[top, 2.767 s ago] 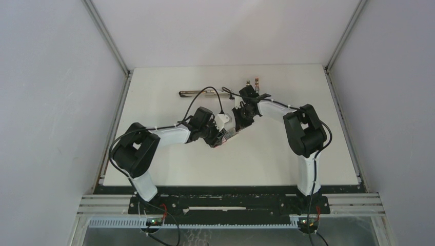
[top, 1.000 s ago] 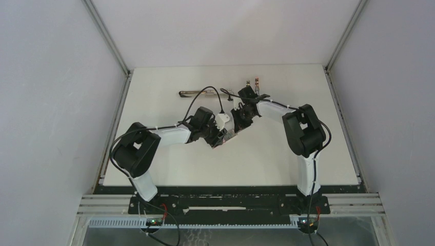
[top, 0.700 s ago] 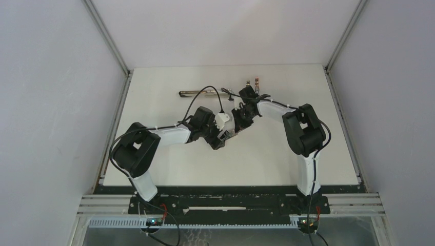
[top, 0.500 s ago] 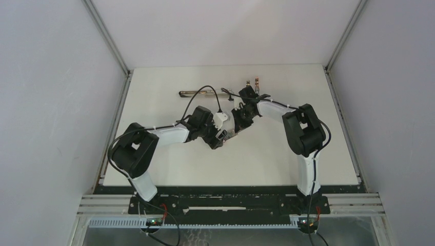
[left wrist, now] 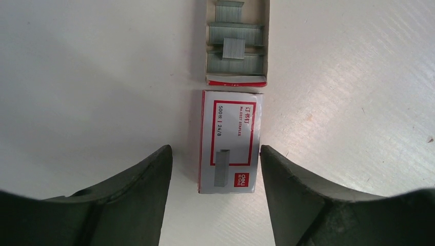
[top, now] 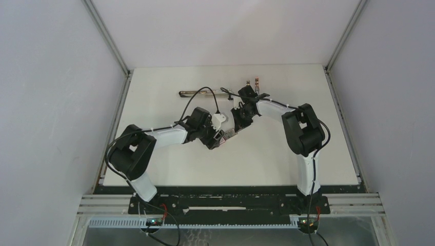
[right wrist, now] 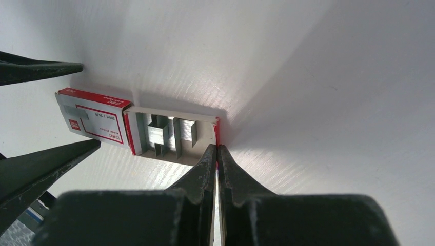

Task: Unload the staples from the stapler
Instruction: Close the staple box at the center of the board.

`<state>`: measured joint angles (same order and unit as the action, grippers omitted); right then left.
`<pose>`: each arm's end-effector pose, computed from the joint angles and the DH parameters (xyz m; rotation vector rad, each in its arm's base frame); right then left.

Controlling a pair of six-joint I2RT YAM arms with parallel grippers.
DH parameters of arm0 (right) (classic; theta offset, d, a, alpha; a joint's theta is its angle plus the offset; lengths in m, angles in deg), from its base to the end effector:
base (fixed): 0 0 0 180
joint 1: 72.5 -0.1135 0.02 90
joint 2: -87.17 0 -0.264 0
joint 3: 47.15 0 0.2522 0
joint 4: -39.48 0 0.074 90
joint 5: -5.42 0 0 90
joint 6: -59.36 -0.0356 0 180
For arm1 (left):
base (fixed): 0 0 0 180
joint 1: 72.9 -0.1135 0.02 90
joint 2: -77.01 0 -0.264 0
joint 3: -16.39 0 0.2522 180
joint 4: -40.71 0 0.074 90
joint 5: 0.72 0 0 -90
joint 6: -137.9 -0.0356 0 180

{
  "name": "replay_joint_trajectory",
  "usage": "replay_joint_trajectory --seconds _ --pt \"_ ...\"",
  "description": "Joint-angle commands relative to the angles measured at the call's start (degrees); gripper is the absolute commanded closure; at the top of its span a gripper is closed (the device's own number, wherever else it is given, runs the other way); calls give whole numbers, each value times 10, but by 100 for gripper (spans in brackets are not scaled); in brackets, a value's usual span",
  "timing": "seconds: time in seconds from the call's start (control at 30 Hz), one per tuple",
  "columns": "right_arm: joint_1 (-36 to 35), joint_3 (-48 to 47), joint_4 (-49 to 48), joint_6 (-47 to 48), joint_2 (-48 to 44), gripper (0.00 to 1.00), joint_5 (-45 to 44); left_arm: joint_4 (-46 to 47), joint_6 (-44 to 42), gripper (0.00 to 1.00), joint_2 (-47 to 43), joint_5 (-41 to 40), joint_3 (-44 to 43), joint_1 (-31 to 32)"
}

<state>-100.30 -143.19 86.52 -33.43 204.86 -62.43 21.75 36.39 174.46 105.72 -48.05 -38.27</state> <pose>0.3617 0.2059 0.1546 -0.7094 2.7208 0.6700 0.2677 -0.1972 0.1527 1.0932 2.2493 -0.5260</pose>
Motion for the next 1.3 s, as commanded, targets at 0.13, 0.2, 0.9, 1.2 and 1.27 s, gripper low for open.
replay_joint_trajectory --seconds 0.13,0.2,0.9,1.2,1.27 --pt "8 -24 8 -4 -14 100 -21 -18 5 35 2 -5 -9 7" --pt "17 -22 9 -5 -20 100 -19 -20 3 36 6 -12 -12 12" --pt "118 24 24 18 -93 100 -15 -14 0 55 53 6 -80 43" --pt "128 46 19 18 -96 100 -9 -52 17 51 129 29 -196 68" --pt "127 52 12 20 -91 100 -8 -64 18 51 146 31 -219 71"
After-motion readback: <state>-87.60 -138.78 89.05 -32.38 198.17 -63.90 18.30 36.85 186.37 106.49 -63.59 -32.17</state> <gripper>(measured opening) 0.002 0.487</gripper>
